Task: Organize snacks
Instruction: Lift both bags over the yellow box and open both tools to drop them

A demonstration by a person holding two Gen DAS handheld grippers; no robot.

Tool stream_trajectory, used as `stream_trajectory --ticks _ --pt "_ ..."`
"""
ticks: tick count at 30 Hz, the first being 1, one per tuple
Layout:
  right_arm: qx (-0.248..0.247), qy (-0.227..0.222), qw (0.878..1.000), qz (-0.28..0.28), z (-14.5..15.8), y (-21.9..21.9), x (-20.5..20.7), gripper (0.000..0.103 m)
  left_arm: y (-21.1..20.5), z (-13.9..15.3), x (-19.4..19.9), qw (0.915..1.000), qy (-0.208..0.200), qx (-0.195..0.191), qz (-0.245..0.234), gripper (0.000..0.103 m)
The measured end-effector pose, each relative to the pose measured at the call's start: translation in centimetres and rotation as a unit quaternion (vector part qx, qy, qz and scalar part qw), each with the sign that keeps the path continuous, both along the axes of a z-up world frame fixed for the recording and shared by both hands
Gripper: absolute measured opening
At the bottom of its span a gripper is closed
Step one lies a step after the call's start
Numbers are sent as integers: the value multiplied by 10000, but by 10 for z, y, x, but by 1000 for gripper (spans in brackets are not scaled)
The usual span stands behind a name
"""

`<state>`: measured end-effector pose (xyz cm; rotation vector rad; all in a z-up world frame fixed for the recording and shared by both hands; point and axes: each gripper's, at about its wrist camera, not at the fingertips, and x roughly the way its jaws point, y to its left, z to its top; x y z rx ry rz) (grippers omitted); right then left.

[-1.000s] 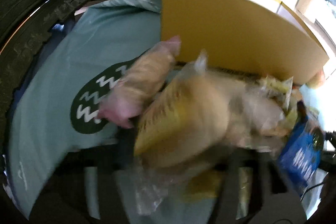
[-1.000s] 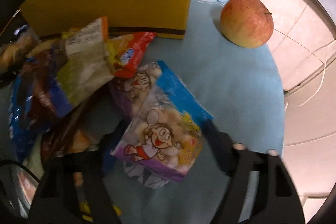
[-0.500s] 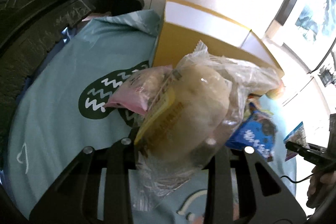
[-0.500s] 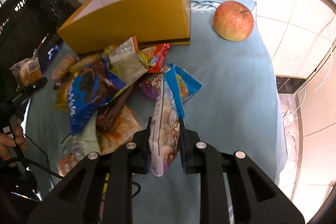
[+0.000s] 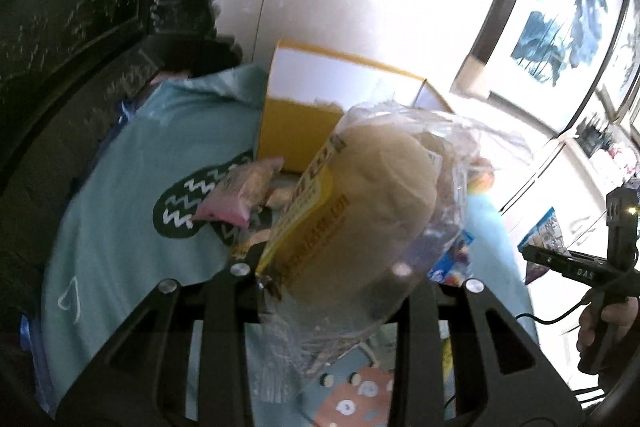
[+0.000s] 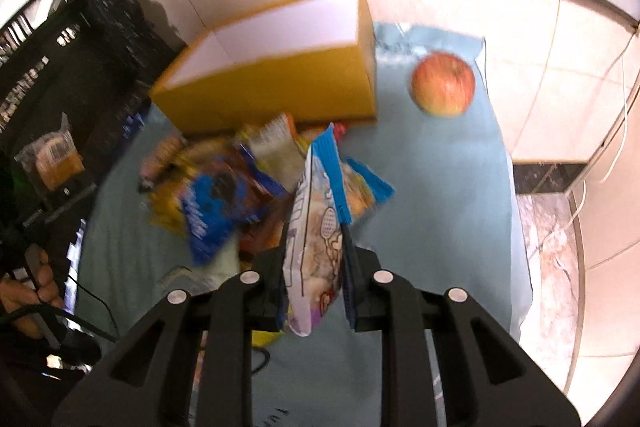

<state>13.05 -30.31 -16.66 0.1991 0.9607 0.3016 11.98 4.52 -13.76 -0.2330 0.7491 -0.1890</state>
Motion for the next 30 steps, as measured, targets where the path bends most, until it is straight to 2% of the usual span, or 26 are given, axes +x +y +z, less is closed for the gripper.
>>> stream_trajectory --ticks 3,8,18,21,30 --pt "188 -278 9994 16 25 3 -3 21 -5 14 -3 9999 -132 -45 -42 31" --pt "215 -755 9968 134 65 12 -4 21 -11 32 6 9997 -239 -41 -102 31" --pt "16 -1759 9843 119 141 35 50 21 -39 89 72 9979 -638 58 22 31" --pt "-18 -1919 9814 23 147 44 76 21 -49 93 94 9976 -682 61 57 31" --pt "-179 -1764 9842 7 128 67 137 21 -59 79 151 9984 -522 139 138 31"
